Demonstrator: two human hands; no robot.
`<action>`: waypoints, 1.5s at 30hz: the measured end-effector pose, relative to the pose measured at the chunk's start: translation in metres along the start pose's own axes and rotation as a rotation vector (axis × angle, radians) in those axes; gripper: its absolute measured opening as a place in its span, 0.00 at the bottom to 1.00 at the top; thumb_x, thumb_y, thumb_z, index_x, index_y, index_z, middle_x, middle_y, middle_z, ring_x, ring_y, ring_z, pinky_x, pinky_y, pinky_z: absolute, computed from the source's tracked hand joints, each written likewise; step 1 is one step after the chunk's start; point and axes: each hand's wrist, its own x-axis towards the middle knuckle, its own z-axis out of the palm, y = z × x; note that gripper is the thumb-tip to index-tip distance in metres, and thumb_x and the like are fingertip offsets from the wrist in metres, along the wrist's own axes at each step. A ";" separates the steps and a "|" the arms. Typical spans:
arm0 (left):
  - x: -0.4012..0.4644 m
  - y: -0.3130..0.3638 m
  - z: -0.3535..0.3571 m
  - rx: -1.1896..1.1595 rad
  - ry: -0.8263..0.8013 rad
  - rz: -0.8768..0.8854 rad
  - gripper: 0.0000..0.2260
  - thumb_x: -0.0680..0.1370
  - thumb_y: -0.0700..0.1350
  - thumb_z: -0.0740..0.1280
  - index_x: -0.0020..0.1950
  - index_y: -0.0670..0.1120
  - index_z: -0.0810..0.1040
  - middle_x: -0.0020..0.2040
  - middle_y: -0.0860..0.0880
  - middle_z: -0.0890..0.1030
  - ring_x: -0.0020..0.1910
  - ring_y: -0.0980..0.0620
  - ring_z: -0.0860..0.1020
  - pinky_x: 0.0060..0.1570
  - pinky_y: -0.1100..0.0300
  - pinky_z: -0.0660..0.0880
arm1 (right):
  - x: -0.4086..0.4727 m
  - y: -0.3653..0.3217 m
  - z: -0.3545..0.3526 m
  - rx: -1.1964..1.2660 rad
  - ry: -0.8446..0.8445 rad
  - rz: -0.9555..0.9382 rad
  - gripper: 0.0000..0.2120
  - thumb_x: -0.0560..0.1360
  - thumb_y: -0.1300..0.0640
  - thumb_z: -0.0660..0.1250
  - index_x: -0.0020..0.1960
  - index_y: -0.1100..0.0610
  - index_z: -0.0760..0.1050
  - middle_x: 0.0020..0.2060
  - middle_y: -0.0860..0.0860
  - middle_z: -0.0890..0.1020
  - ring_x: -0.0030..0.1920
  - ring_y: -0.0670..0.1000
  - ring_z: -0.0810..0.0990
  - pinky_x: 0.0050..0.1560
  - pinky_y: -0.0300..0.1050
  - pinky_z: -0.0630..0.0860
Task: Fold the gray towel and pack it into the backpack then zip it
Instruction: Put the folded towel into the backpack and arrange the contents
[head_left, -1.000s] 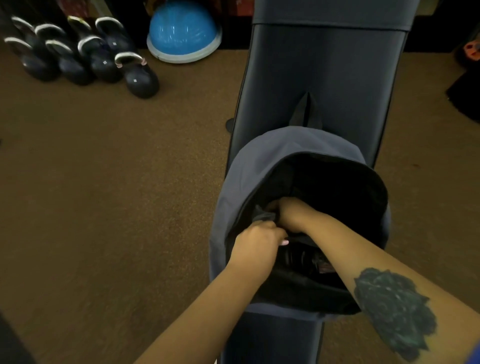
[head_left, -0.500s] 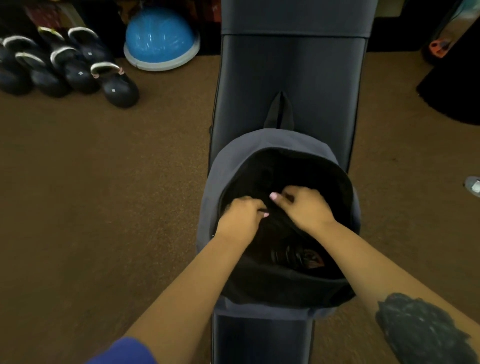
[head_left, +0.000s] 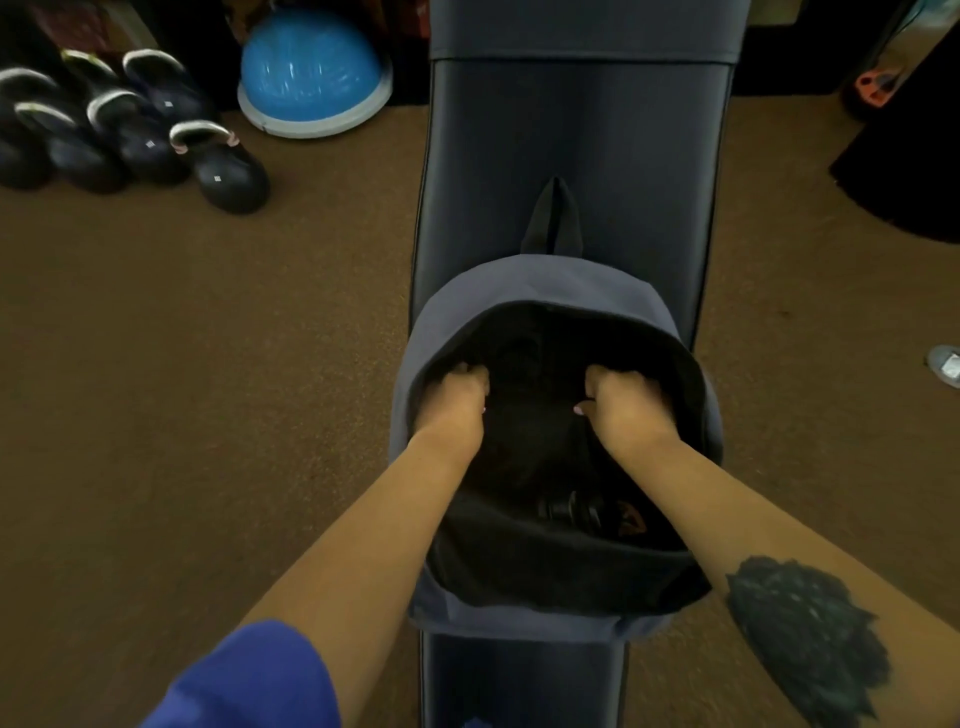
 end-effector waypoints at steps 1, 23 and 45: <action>0.001 0.000 0.001 -0.025 0.023 -0.029 0.13 0.76 0.36 0.63 0.60 0.43 0.72 0.61 0.41 0.73 0.57 0.42 0.74 0.53 0.53 0.72 | -0.001 0.000 0.000 -0.009 0.014 0.002 0.12 0.77 0.55 0.65 0.59 0.58 0.73 0.53 0.59 0.79 0.54 0.60 0.78 0.53 0.53 0.75; -0.115 0.014 0.028 0.163 -0.189 0.376 0.16 0.79 0.55 0.58 0.65 0.53 0.72 0.61 0.51 0.78 0.64 0.50 0.72 0.71 0.51 0.53 | -0.064 0.014 0.029 0.709 -0.611 0.428 0.44 0.68 0.51 0.75 0.76 0.55 0.56 0.74 0.55 0.61 0.73 0.58 0.61 0.68 0.51 0.63; -0.129 0.004 0.024 0.058 -0.136 0.423 0.16 0.80 0.55 0.56 0.61 0.52 0.76 0.58 0.51 0.80 0.63 0.51 0.72 0.67 0.55 0.55 | -0.046 -0.073 0.018 0.040 -0.317 -0.194 0.40 0.65 0.51 0.73 0.74 0.43 0.60 0.71 0.54 0.60 0.65 0.58 0.70 0.60 0.49 0.74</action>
